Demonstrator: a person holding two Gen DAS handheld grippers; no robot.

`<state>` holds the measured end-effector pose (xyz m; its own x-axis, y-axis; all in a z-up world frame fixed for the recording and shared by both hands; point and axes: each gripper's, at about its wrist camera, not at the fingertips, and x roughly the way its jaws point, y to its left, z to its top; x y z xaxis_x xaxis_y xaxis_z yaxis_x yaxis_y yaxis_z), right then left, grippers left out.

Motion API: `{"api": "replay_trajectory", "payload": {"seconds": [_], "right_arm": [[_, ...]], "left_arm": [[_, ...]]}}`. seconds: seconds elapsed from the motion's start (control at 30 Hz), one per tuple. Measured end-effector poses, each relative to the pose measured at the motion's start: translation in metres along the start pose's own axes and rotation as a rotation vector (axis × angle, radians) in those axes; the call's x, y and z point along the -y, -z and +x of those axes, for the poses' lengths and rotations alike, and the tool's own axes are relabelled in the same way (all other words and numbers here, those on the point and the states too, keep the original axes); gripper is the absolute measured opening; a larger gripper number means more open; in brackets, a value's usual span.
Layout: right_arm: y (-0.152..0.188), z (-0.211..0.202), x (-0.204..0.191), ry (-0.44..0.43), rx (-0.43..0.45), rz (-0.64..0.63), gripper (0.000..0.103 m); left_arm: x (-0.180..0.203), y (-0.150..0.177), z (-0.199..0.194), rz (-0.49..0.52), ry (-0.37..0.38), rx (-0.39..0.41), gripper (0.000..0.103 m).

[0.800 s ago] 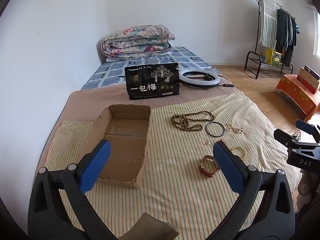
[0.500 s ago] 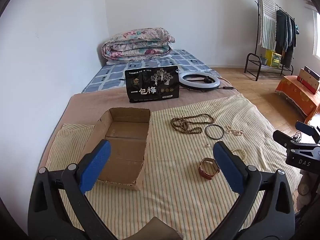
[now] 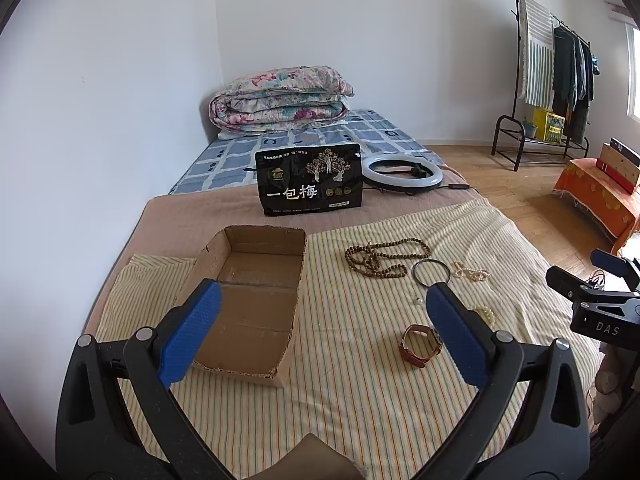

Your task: Organize jewelry

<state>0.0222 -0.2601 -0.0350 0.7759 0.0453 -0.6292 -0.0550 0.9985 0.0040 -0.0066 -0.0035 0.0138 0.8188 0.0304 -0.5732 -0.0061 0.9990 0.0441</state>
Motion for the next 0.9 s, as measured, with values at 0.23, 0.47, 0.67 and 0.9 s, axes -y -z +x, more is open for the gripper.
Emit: {"api": "replay_trajectory", "payload": {"seconds": [0.23, 0.47, 0.67, 0.9], "right_arm": [[-0.0007, -0.0004, -0.0002, 0.001, 0.000, 0.000, 0.100], [0.0000, 0.0000, 0.0003, -0.001, 0.001, 0.000, 0.100], [0.0002, 0.0003, 0.0003, 0.000, 0.000, 0.000, 0.100], [-0.0003, -0.0005, 0.0005, -0.002, -0.004, 0.001, 0.101]], "left_arm": [[-0.0006, -0.0011, -0.0001, -0.003, 0.002, 0.001, 0.103], [-0.0004, -0.0027, -0.0018, -0.004, 0.003, 0.004, 0.103], [0.0008, -0.0024, -0.0020, -0.002, 0.004, 0.003, 0.103], [0.0010, -0.0021, -0.0021, -0.001, 0.004, 0.004, 0.103]]}}
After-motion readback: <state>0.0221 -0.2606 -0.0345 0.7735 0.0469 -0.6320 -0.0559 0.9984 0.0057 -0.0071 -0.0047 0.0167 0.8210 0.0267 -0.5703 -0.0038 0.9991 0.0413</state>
